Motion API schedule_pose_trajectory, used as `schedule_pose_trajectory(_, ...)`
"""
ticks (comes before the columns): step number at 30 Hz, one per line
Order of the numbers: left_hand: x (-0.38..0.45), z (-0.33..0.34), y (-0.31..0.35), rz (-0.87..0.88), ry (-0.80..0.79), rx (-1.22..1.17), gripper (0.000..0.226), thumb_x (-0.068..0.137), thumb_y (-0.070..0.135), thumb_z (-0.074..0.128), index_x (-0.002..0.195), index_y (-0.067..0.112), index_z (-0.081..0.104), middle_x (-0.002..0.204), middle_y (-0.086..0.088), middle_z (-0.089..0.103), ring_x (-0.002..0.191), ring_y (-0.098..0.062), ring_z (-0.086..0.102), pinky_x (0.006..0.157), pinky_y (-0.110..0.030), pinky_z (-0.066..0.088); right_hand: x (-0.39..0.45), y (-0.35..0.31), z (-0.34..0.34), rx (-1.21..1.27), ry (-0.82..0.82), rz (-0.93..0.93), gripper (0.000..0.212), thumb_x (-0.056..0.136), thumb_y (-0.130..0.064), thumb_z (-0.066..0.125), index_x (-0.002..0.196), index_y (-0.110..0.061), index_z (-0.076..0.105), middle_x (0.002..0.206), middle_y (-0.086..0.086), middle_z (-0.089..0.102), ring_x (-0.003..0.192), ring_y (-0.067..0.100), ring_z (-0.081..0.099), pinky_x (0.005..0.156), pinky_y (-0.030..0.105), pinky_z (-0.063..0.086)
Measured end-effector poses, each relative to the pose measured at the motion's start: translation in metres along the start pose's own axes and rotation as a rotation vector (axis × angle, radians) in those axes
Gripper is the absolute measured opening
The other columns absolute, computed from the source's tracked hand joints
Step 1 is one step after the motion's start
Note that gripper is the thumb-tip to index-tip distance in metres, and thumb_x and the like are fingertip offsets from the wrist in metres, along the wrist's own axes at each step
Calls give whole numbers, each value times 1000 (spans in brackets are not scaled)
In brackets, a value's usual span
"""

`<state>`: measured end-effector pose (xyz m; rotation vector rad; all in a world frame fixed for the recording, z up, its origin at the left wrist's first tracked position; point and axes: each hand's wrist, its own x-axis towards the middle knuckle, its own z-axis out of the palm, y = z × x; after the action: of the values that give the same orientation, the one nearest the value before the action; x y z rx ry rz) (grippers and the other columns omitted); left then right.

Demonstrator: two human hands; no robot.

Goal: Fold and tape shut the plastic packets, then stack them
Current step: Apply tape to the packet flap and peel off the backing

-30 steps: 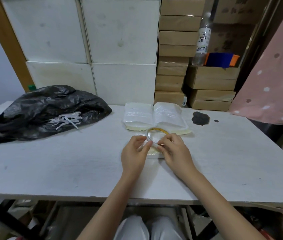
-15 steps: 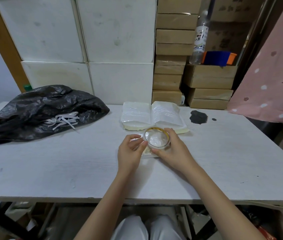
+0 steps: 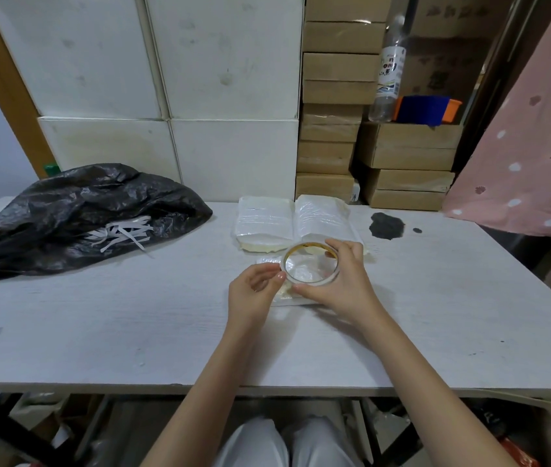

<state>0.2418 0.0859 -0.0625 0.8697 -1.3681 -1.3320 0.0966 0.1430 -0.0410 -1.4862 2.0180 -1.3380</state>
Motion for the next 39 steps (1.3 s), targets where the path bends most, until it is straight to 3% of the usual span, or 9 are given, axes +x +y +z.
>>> schedule_pose_trajectory(3, 1, 1, -1, 0, -26, 45, 23, 87, 6, 64, 109, 11, 64, 97, 4, 68, 84, 11, 63, 79, -9, 49, -1, -1, 0, 60, 8, -18, 95, 53, -35, 89, 132, -22, 38, 125, -13, 42, 119, 5, 46, 97, 21, 38)
schedule_pose_trajectory(7, 0, 2, -1, 51, -41, 95, 17, 89, 7, 60, 104, 7, 70, 95, -2, 71, 82, 6, 64, 76, -10, 49, -3, -1, 0, 143, 25, -11, 89, 47, -41, 88, 122, -33, 41, 113, -31, 51, 114, -2, 51, 97, 26, 44)
schedule_pose_trajectory(11, 0, 2, -2, 25, -13, 62, 13, 87, 8, 63, 98, 11, 71, 93, 0, 72, 87, -6, 67, 81, -15, 52, -2, 1, 0, 146, 42, 5, 91, 45, -44, 88, 122, -31, 42, 113, -20, 56, 112, 4, 53, 98, 31, 45)
schedule_pose_trajectory(15, 0, 2, 0, 26, 22, 41, 10, 84, 4, 66, 89, 11, 70, 87, 1, 71, 78, 1, 66, 75, -12, 51, -3, -1, -1, 146, 43, 11, 100, 38, -55, 84, 126, -29, 43, 117, -15, 57, 113, 3, 53, 98, 32, 46)
schedule_pose_trajectory(25, 0, 0, -1, -19, 74, -30, 9, 81, 5, 70, 80, 7, 61, 77, -4, 67, 68, 0, 64, 66, -10, 49, -1, 1, -8, 18, -91, -124, 104, 45, -39, 92, 132, -29, 35, 117, -14, 47, 98, 1, 57, 89, 29, 49)
schedule_pose_trajectory(29, 0, 1, 0, -37, 76, -20, 9, 83, 8, 69, 80, 8, 61, 79, -7, 66, 72, -8, 63, 65, -10, 48, -6, 4, -3, 213, -16, -38, 89, 44, -38, 92, 117, -44, 42, 110, -20, 54, 102, 0, 57, 90, 32, 50)
schedule_pose_trajectory(32, -1, 1, 1, -47, 63, -13, 9, 83, 10, 68, 81, 6, 61, 80, -9, 67, 73, -11, 63, 66, -11, 48, -9, 2, 3, 326, 21, 8, 82, 49, -28, 92, 117, -31, 46, 117, -19, 54, 113, 1, 52, 99, 33, 46)
schedule_pose_trajectory(35, -2, 1, 1, -58, 62, -23, 10, 83, 11, 69, 81, 7, 60, 83, -15, 69, 76, -16, 65, 72, -22, 49, -7, -1, 7, 449, 51, 40, 79, 55, -12, 90, 117, -21, 42, 127, -2, 51, 117, 6, 51, 104, 34, 43)
schedule_pose_trajectory(39, -3, 2, 2, -56, 63, -27, 10, 83, 10, 69, 82, 6, 60, 83, -16, 71, 76, -14, 66, 70, -17, 49, -6, -2, 12, 568, 54, 78, 92, 56, -8, 88, 123, -28, 29, 127, 3, 49, 118, 13, 52, 106, 36, 41)
